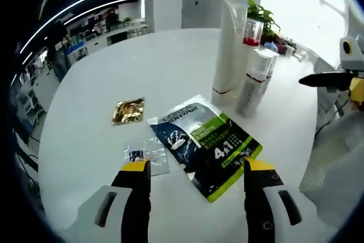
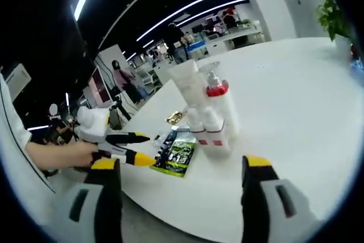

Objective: Arrange the skincare products in the storage area until every visible bottle or jar stands upright without overlapping.

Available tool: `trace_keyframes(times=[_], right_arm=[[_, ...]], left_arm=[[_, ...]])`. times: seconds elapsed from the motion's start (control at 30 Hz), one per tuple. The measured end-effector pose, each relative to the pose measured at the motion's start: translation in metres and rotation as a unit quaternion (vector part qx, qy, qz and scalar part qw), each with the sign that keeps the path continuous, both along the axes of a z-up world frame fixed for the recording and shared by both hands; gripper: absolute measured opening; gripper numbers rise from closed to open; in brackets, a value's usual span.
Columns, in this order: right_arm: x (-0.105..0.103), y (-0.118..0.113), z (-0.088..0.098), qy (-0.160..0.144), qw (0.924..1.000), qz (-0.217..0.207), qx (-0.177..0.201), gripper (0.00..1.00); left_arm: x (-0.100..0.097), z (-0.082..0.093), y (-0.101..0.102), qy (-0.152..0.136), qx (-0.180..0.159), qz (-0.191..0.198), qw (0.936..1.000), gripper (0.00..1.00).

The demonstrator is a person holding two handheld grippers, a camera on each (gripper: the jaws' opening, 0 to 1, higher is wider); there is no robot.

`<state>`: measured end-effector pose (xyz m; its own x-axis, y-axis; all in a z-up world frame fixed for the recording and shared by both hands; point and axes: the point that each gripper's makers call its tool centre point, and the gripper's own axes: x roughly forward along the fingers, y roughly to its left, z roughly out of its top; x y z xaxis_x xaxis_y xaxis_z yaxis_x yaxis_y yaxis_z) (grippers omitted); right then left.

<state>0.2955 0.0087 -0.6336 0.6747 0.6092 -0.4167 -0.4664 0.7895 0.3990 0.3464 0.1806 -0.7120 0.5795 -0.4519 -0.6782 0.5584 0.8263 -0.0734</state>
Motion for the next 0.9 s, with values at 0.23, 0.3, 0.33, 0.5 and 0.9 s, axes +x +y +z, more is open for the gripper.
trace_keyframes(times=[0.23, 0.3, 0.33, 0.5, 0.9], right_arm=[[-0.005, -0.001, 0.004, -0.008, 1.0, 0.001, 0.001, 0.89], [-0.006, -0.002, 0.006, -0.01, 1.0, 0.001, 0.002, 0.9], [-0.006, -0.002, 0.006, -0.01, 0.9999, 0.001, 0.002, 0.9], [-0.008, -0.005, 0.009, -0.016, 0.9999, 0.001, -0.001, 0.91], [-0.009, -0.011, 0.016, -0.029, 0.9995, -0.002, -0.008, 0.94]], left_arm=[[-0.012, 0.012, 0.01, -0.009, -0.005, 0.011, 0.9999, 0.71], [-0.016, 0.015, 0.011, -0.009, -0.008, 0.013, 0.9998, 0.72], [-0.017, 0.016, 0.012, -0.01, -0.009, 0.014, 0.9998, 0.73], [-0.027, 0.025, 0.016, -0.013, -0.019, 0.018, 0.9996, 0.76], [-0.041, 0.044, 0.027, -0.023, -0.034, 0.037, 0.9985, 0.8]])
